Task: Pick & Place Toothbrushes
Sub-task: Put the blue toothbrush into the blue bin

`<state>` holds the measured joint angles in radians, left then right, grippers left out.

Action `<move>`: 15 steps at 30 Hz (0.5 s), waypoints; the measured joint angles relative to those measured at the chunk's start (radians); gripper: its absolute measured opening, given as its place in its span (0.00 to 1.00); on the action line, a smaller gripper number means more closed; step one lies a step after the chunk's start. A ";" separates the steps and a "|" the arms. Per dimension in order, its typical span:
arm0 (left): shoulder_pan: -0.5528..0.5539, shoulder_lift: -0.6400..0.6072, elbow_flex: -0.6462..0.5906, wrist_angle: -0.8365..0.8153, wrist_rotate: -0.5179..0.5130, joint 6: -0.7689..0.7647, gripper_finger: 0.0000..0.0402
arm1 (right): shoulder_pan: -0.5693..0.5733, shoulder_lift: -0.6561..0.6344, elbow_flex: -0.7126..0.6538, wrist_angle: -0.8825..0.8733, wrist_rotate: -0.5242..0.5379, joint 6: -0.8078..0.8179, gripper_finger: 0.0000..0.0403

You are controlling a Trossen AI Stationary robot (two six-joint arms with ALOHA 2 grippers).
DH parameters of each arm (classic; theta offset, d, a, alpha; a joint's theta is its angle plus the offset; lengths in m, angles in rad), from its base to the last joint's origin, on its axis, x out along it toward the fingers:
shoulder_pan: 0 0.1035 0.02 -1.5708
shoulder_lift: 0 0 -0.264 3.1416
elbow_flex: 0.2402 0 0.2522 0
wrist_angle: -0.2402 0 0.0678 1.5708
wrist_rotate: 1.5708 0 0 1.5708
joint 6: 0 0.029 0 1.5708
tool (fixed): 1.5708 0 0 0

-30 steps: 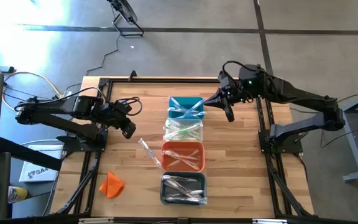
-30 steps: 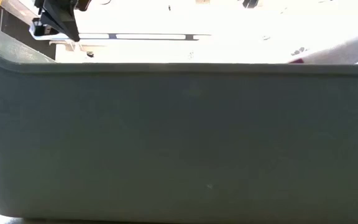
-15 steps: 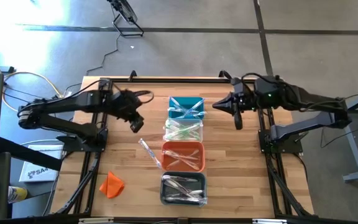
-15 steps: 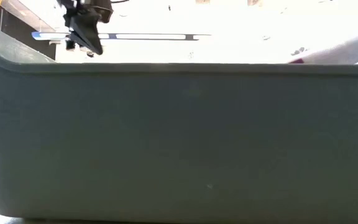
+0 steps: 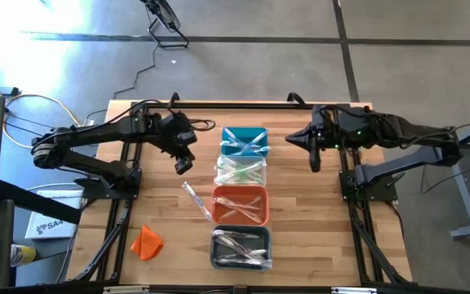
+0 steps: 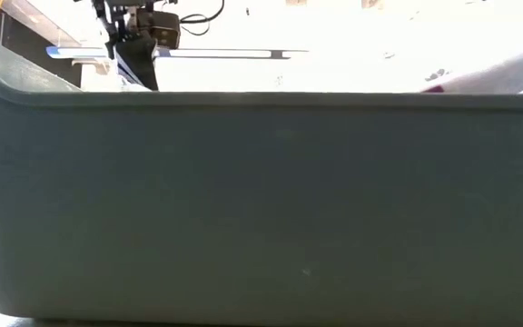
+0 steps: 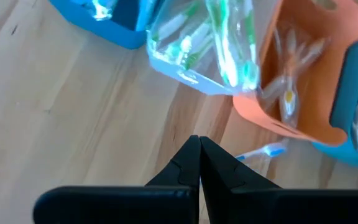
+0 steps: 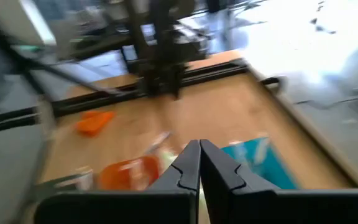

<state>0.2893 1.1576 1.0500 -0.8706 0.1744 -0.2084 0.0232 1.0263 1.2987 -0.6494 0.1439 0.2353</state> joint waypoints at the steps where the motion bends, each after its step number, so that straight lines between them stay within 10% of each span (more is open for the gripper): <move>1: 0.000 -0.001 0.000 -0.001 0.010 0.018 0.00 | -0.003 -0.008 0.000 -0.012 -0.052 0.006 0.01; 6: -0.001 -0.001 0.000 0.001 0.028 0.047 0.00 | 0.011 -0.010 0.000 -0.101 -0.152 0.059 0.01; 15: 0.000 -0.001 0.000 -0.003 0.028 0.113 0.00 | 0.067 -0.011 0.000 -0.095 0.196 0.059 0.01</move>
<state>0.2890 1.1564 1.0500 -0.8736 0.2025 -0.0952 0.0901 1.0158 1.2987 -0.7446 0.3403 0.2941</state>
